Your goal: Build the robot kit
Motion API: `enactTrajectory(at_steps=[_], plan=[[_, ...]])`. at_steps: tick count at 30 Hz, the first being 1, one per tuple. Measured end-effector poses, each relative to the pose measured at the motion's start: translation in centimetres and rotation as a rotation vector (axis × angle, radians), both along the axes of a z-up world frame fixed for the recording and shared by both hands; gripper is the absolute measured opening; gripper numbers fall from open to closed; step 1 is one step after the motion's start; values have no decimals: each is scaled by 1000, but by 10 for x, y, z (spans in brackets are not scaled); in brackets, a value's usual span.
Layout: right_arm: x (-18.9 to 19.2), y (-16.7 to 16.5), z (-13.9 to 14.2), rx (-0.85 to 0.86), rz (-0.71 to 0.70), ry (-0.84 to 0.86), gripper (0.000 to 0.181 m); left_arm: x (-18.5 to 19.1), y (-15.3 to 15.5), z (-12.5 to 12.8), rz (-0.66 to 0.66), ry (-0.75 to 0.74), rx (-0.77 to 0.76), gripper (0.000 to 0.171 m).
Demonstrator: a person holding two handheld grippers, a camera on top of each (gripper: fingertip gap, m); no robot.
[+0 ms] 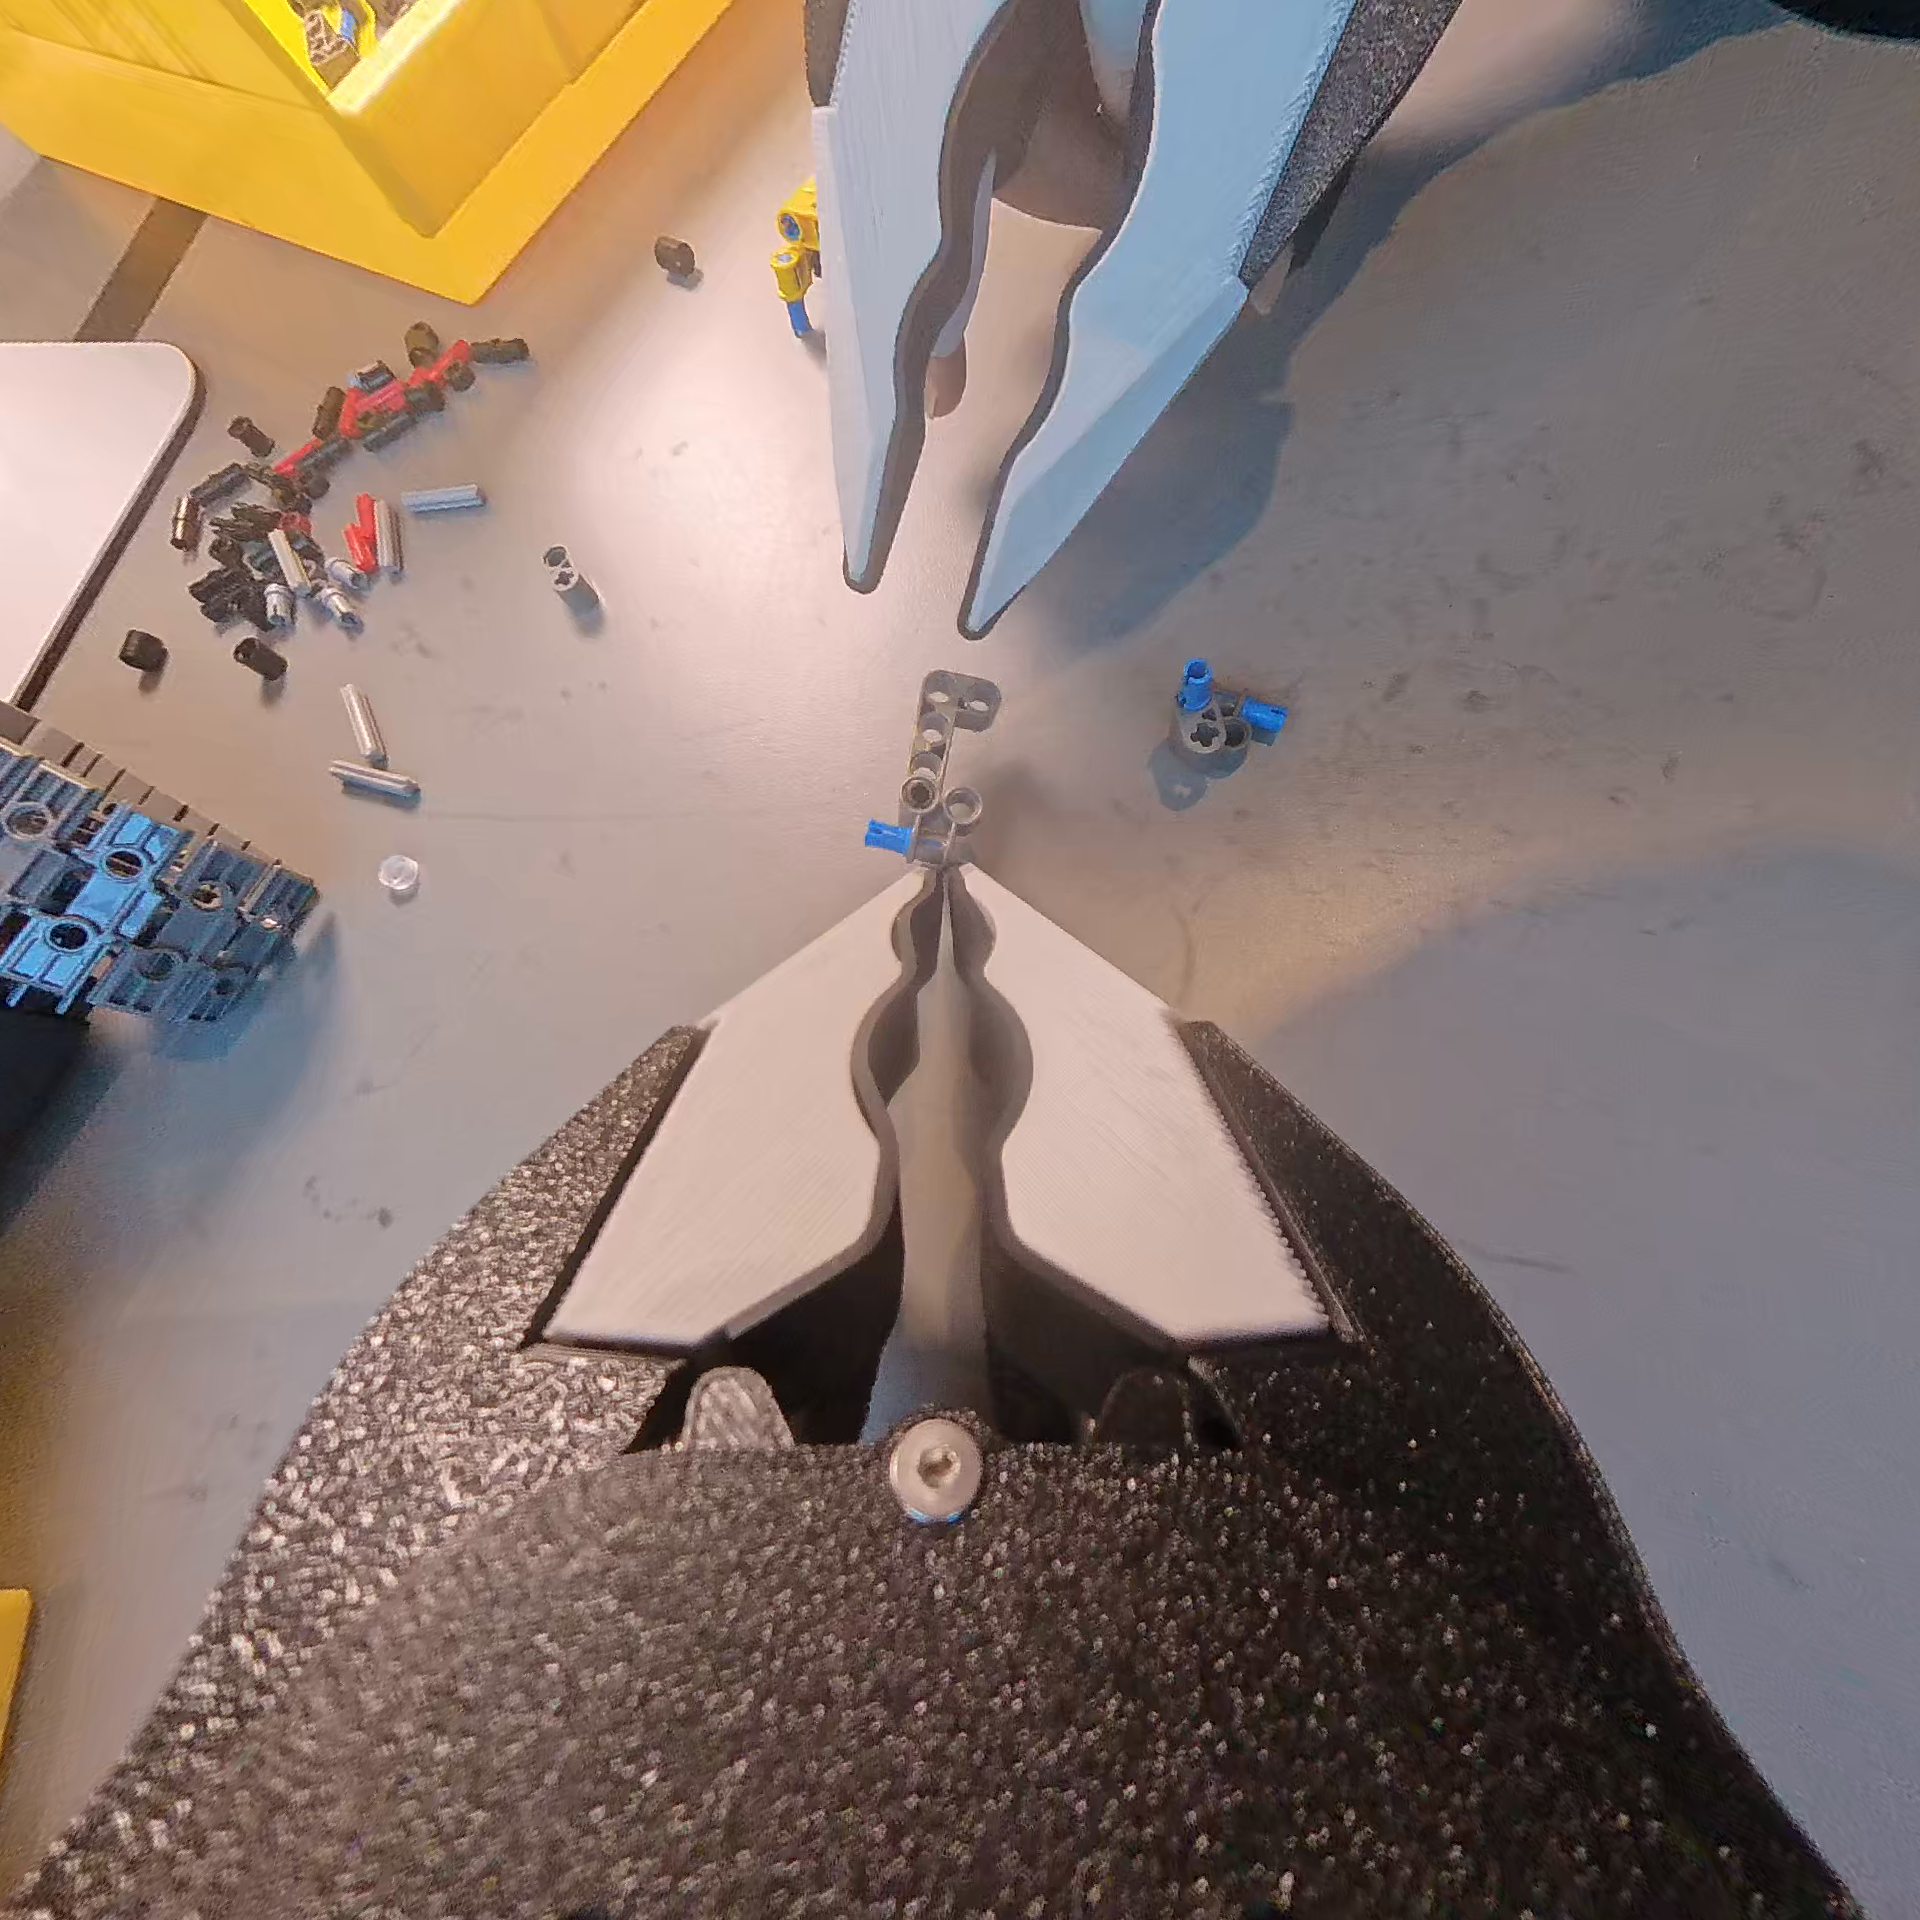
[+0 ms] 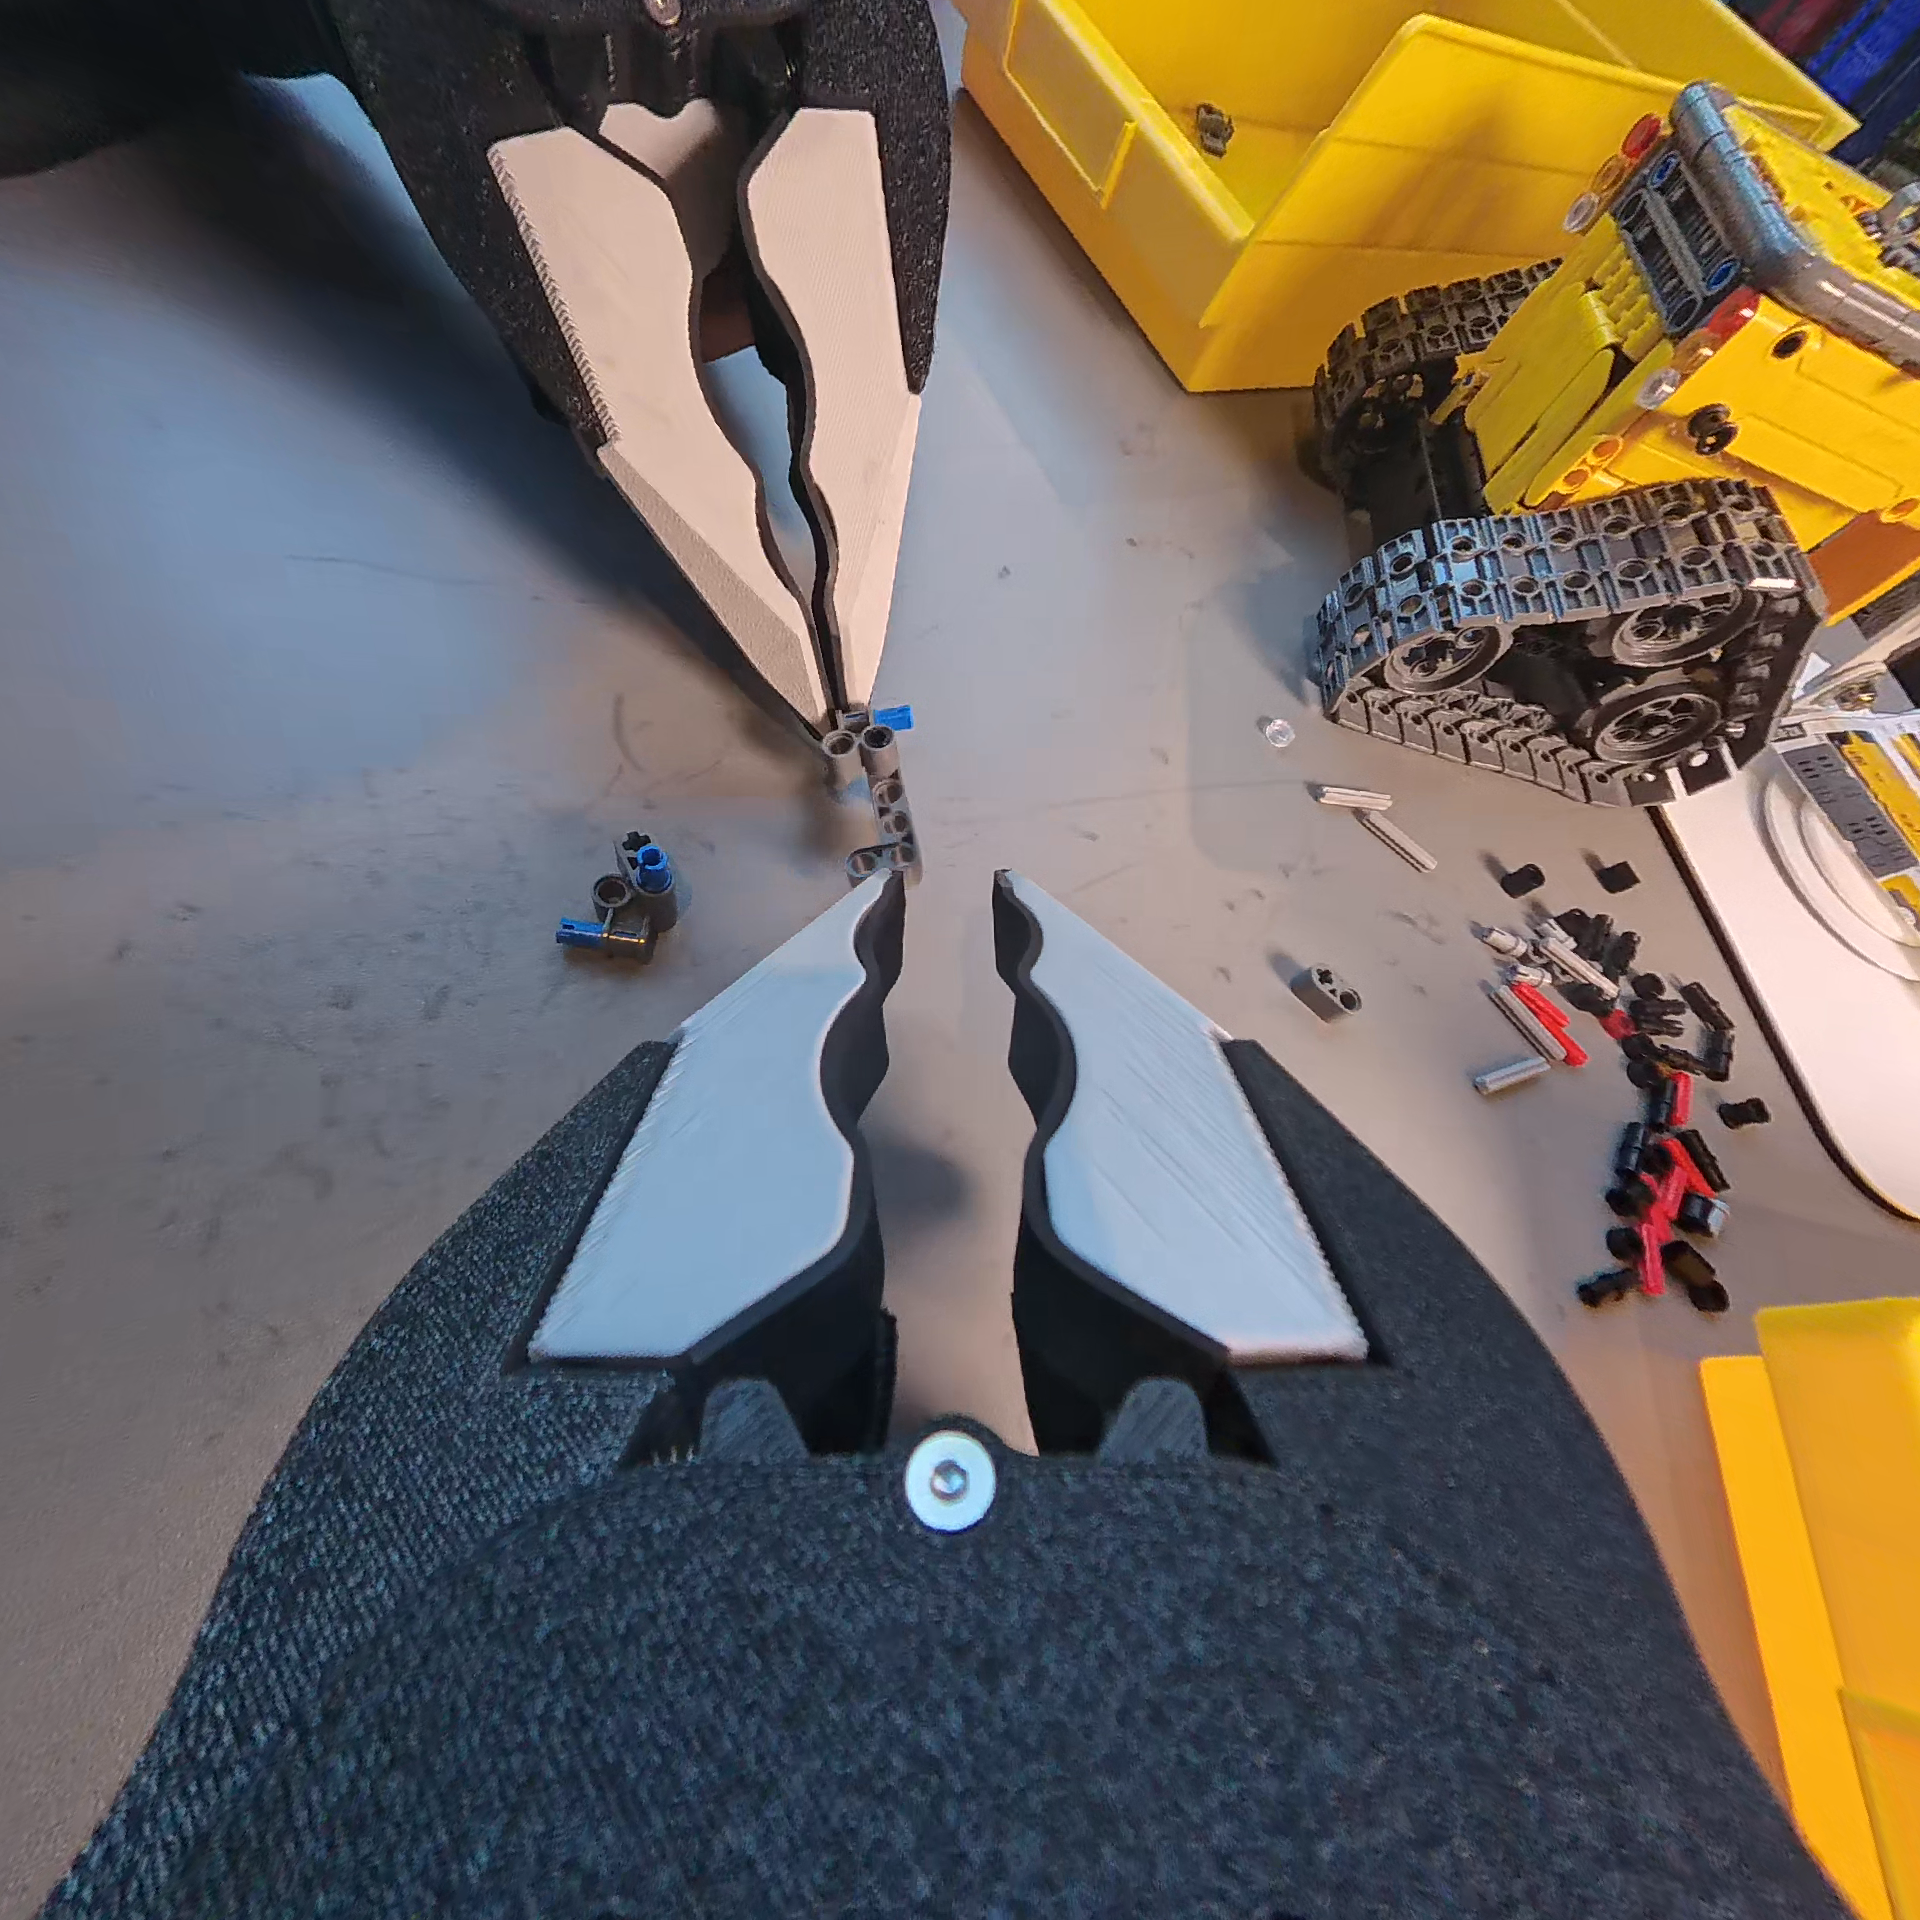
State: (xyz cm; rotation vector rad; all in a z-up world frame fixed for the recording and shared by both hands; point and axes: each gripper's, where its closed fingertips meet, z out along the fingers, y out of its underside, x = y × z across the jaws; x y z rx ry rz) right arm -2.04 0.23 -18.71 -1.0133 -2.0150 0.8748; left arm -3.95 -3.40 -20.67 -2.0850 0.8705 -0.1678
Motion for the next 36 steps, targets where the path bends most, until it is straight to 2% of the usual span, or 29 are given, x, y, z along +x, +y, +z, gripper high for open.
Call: enactTrajectory(at_steps=[24, 36], plan=[[-2, -3, -3, 6, 1, -15, 19, -1, 0, 9, -4, -12, 32, 0], [-2, -3, -2, 1, -2, -10, 19, -5, -2, 14, -4, -66, 16, 12]])
